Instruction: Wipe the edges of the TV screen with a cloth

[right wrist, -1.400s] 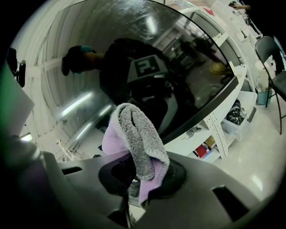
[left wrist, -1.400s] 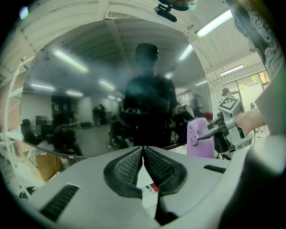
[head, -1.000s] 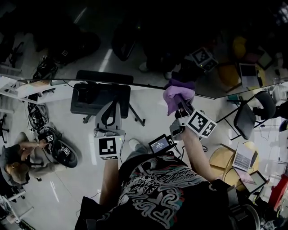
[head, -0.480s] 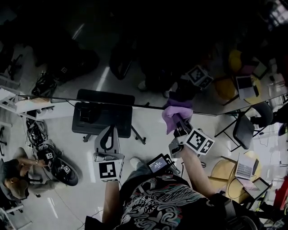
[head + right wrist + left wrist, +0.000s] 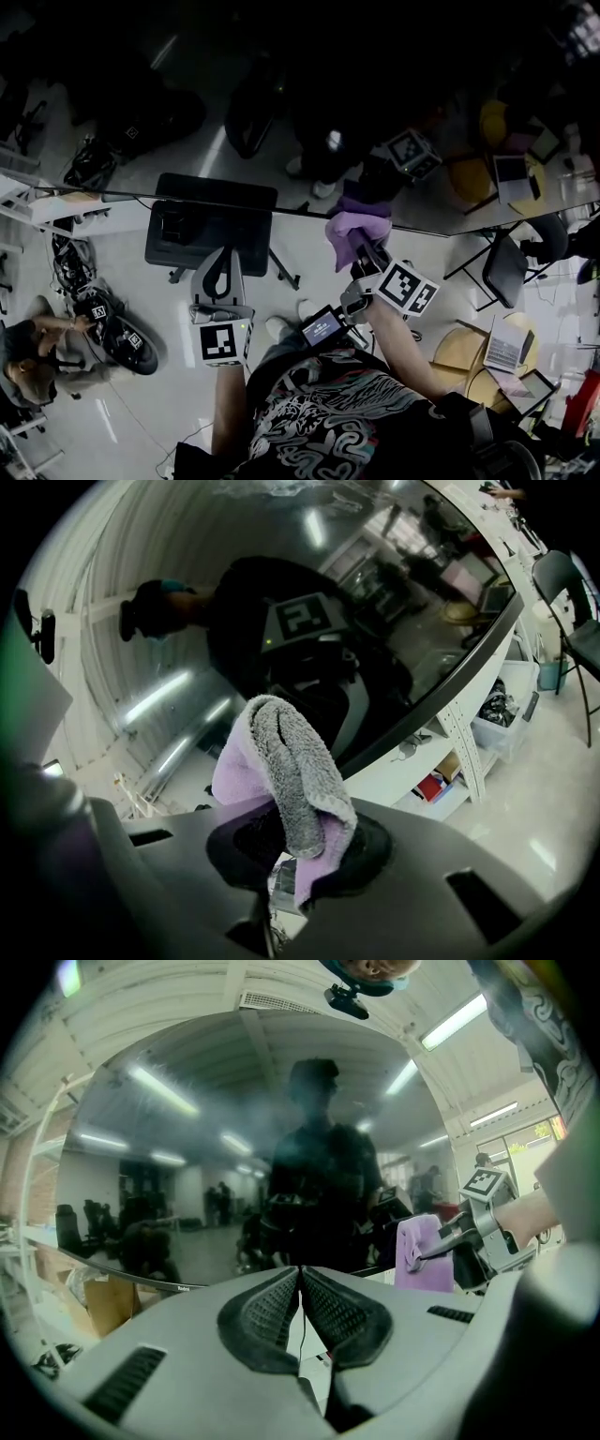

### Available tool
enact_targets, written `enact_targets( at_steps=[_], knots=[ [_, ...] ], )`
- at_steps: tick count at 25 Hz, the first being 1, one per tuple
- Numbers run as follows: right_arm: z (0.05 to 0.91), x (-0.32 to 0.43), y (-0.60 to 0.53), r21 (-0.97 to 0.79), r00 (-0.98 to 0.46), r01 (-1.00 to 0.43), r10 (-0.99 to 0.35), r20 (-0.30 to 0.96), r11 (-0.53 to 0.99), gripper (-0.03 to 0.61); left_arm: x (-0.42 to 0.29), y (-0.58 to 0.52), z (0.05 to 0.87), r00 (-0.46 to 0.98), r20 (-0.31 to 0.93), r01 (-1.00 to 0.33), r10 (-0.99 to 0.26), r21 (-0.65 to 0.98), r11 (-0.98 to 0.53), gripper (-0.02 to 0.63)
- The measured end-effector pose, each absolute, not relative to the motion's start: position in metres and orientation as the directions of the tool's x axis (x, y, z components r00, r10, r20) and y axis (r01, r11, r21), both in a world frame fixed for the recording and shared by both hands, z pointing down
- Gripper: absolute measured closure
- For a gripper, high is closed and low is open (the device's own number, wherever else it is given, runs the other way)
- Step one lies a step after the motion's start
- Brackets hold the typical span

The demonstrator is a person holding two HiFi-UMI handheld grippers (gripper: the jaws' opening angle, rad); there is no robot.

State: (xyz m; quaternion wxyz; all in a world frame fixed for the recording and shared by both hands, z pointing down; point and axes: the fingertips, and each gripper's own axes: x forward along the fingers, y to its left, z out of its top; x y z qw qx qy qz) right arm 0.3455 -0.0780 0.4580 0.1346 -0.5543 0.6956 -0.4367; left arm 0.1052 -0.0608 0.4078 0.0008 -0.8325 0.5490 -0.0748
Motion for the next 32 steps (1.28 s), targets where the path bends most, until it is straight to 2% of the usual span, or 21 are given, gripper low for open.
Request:
enact_targets(
  at_steps=[5, 12, 17, 24, 32],
  knots=[
    [0.459, 0.343, -0.084, -0.772, -0.374, -0.636, -0.878, 0.3, 0.007, 0.502, 0.111, -0.068, 0.409, 0.342, 0.137, -0.929, -0.93, -0.102, -0.357, 0.592],
    [0.457, 0.34, -0.08, -0.775, -0.401, -0.631, -0.863, 0.307, 0.017, 0.502, 0.12, -0.071, 0.387, 0.302, 0.055, -0.952, -0.952, -0.04, -0.304, 0.592],
    [0.455, 0.333, -0.084, -0.785, -0.434, -0.618, -0.849, 0.302, 0.036, 0.501, 0.12, -0.067, 0.396, 0.283, 0.128, -0.946, -0.951, -0.125, -0.298, 0.592],
    [0.457, 0.333, -0.081, -0.8, -0.471, -0.598, -0.829, 0.301, 0.05, 0.502, 0.136, -0.061, 0.39, 0.274, 0.104, -0.951, -0.956, -0.123, -0.285, 0.592],
    [0.46, 0.325, -0.086, -0.804, -0.498, -0.59, -0.815, 0.297, 0.068, 0.501, 0.136, -0.057, 0.403, 0.227, 0.149, -0.958, -0.963, -0.143, -0.248, 0.592]
  ],
)
